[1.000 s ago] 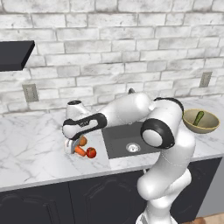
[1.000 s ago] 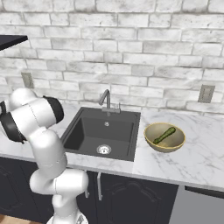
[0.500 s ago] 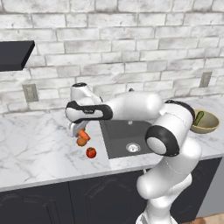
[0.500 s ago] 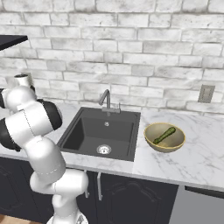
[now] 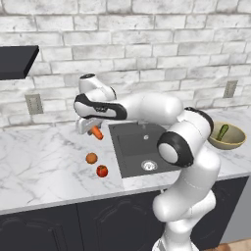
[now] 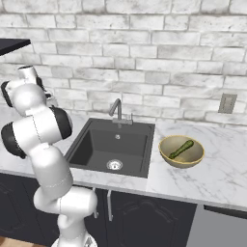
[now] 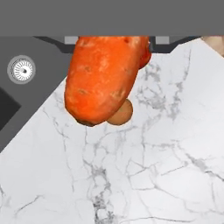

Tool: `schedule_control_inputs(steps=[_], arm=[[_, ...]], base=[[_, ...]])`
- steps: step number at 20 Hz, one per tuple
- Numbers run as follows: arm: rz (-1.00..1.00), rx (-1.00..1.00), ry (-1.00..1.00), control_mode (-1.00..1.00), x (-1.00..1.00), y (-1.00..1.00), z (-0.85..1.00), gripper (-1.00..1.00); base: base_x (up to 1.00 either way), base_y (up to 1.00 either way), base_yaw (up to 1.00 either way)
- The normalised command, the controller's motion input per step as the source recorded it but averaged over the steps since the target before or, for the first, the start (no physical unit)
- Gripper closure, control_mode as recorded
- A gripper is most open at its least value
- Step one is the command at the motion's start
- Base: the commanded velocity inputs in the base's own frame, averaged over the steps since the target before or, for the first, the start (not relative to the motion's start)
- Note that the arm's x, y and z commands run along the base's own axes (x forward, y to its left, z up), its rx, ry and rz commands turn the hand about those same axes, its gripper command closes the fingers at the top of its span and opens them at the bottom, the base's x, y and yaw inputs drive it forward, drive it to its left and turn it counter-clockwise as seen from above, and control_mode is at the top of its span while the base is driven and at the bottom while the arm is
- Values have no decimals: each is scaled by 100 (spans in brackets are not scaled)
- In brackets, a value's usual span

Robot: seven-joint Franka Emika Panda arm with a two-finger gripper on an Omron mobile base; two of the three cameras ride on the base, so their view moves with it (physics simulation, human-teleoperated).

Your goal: There is a mixed pile of frozen fruits and vegetables on the counter. Locate all the frozen vegetables and place the items in a bowl on the counter. Take all the frozen fruits and defrost them in a running sink.

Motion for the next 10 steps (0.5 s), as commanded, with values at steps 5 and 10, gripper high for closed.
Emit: schedule_control_inputs(steps=[5,10], arm=[[-24,-5,0,-100,36,-26,40,100],[-25,-2,-1,-100,22,-34,31,100]], base=[[0,0,0],[0,0,0]])
